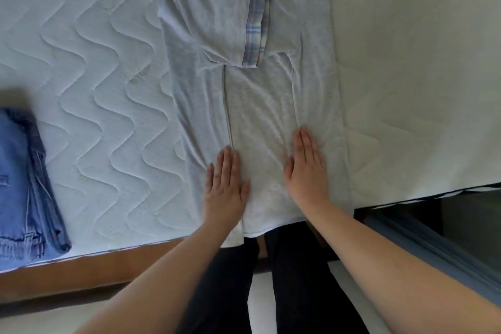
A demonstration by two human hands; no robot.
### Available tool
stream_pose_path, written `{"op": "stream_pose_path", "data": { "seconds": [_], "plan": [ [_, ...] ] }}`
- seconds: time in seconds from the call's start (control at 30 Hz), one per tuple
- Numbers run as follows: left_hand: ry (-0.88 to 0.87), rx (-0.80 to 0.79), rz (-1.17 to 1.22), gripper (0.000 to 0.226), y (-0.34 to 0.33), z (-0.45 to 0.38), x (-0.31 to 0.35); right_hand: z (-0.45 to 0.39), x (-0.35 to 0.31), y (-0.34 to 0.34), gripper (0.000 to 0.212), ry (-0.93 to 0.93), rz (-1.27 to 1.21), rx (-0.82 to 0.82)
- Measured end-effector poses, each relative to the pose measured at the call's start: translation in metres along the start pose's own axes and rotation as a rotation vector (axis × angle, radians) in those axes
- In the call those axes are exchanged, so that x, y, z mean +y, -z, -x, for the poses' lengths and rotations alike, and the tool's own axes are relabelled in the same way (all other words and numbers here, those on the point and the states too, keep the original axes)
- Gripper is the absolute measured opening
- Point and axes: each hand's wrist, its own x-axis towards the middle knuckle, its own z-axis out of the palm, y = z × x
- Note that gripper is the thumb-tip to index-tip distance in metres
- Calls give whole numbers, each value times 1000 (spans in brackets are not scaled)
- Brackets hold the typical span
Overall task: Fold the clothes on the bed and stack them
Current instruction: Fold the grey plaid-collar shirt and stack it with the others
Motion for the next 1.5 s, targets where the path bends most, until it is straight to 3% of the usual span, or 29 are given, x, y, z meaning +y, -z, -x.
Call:
{"op": "stream_pose_path", "data": {
  "seconds": [0.1, 0.27, 0.43, 0.67, 0.77, 0.97, 1.07, 1.2, 1.3, 1.33, 1.4, 1.5],
  "plan": [
    [-37, -40, -21, 65, 0, 31, 1, 29, 4, 1, 66, -28, 56, -67],
    [-163, 19, -126, 60, 2, 78, -4, 82, 6, 0, 77, -243, 144, -174],
    [-137, -261, -291, 68, 0, 104, -4, 119, 12, 5, 58, -376, 203, -123],
    [-228, -188, -371, 63, 7, 94, -2, 119, 29, 6, 32, -284, 210, -146],
    [-277, -239, -382, 53, 17, 92, 0, 118, 36, 14, 20, -238, 147, -180],
    [-347, -99, -319, 38, 22, 98, 20, 128, 37, 18, 16, -127, -2, -110],
    [-312, -247, -380, 37, 16, 97, 32, 130, 41, 15, 20, -108, -26, -140],
    [-172, -387, -383, 44, 4, 87, 37, 126, 50, 10, 28, -180, 177, -283],
    [-151, -452, -237, 33, 6, 83, 39, 122, 55, 16, 33, -291, 79, -104],
    [-162, -426, -154, 32, 9, 81, 37, 118, 59, 19, 28, -342, 10, -23],
    [-128, -226, 49, 26, 18, 79, 28, 109, 66, 23, 32, -497, -182, 31],
    [197, 127, 228, 32, 28, 76, 5, 95, 75, 26, 49, -698, -331, 1]
  ]
}}
